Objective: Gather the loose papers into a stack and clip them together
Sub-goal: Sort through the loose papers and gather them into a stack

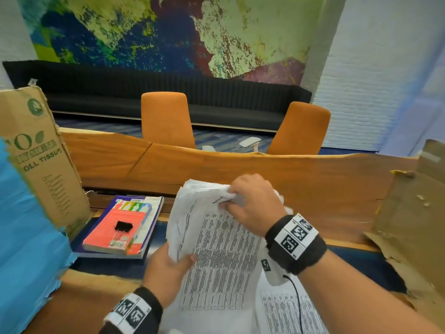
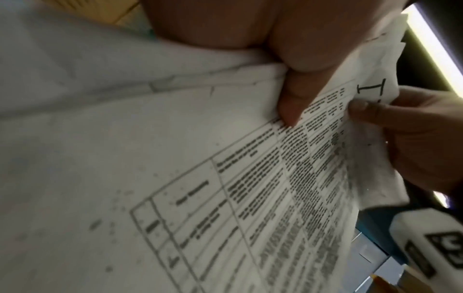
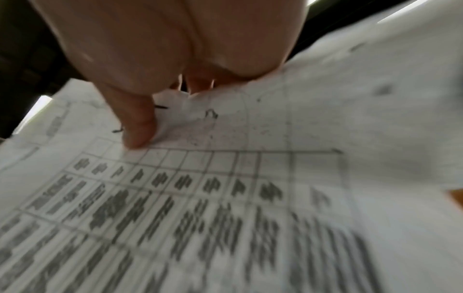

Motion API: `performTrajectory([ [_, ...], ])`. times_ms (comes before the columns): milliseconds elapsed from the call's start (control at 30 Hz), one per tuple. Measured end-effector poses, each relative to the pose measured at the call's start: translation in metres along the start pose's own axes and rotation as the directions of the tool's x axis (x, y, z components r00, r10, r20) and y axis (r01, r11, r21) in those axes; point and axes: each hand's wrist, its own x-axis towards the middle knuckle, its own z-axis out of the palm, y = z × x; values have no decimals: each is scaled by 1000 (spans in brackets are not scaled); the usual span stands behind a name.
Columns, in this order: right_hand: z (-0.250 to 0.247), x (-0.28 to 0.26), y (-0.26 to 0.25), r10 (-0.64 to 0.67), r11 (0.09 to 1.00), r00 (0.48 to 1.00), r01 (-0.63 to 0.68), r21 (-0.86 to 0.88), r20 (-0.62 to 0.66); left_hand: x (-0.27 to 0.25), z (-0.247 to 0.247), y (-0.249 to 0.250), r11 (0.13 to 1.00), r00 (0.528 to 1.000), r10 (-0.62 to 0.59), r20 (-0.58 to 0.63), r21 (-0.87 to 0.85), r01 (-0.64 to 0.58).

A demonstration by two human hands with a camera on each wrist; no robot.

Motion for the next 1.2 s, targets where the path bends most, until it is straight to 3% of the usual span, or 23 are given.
performTrajectory([
  [33, 6, -6, 7, 88, 995, 988, -82, 53, -130, 1, 0, -1, 999, 1000, -9, 7, -32, 10],
  [67, 13, -13, 15, 220, 969, 945, -183, 165, -242, 2, -2, -2, 998, 1000, -22, 13, -65, 23],
  [100, 22, -24, 22, 379, 900, 883, -283, 330, -275, 3, -4, -2, 994, 999, -27, 18, -102, 29],
  [133, 33, -36, 28, 522, 777, 828, -362, 515, -205, 4, -6, -2, 990, 999, -39, 17, -132, 41],
  [167, 46, -48, 29, 610, 606, 790, -423, 673, -53, 5, -7, -3, 986, 999, -49, 16, -158, 50],
  [233, 77, -69, 29, 606, 280, 745, -529, 801, 279, 6, -5, -6, 981, 998, -59, 17, -186, 61],
  [300, 101, -82, 24, 628, 185, 701, -557, 810, 338, 5, 4, -9, 978, 998, -68, -7, -198, 65],
  [367, 113, -84, 16, 677, 250, 699, -513, 821, 231, 2, 17, -11, 977, 997, -62, -50, -205, 50],
  [500, 114, -82, -4, 583, 444, 809, -398, 803, 79, -5, 39, -12, 987, 999, 31, -35, -154, -36],
  [567, 115, -83, 1, 586, 441, 808, -384, 811, 64, -1, 35, -19, 984, 999, 30, -18, -174, -33],
  [667, 111, -89, 20, 602, 383, 795, -371, 846, 76, 6, 12, -23, 941, 997, 24, 73, -338, 2],
  [800, 108, -92, 30, 557, 313, 828, -281, 907, 64, 13, 0, -6, 898, 994, 69, 82, -440, -26],
  [900, 102, -86, 15, 549, 382, 836, -223, 897, -26, 13, 13, 8, 911, 997, 61, 39, -411, -39],
  [1067, 95, -80, -6, 547, 489, 810, -107, 866, -209, 6, 37, 26, 906, 984, 136, -118, -386, -172],
  [1133, 107, -87, -2, 558, 490, 814, -167, 856, -161, 11, 35, 10, 915, 992, 75, -105, -389, -110],
  [1200, 125, -99, 3, 589, 479, 807, -323, 817, -27, 15, 33, -14, 941, 998, -29, -47, -338, 12],
])
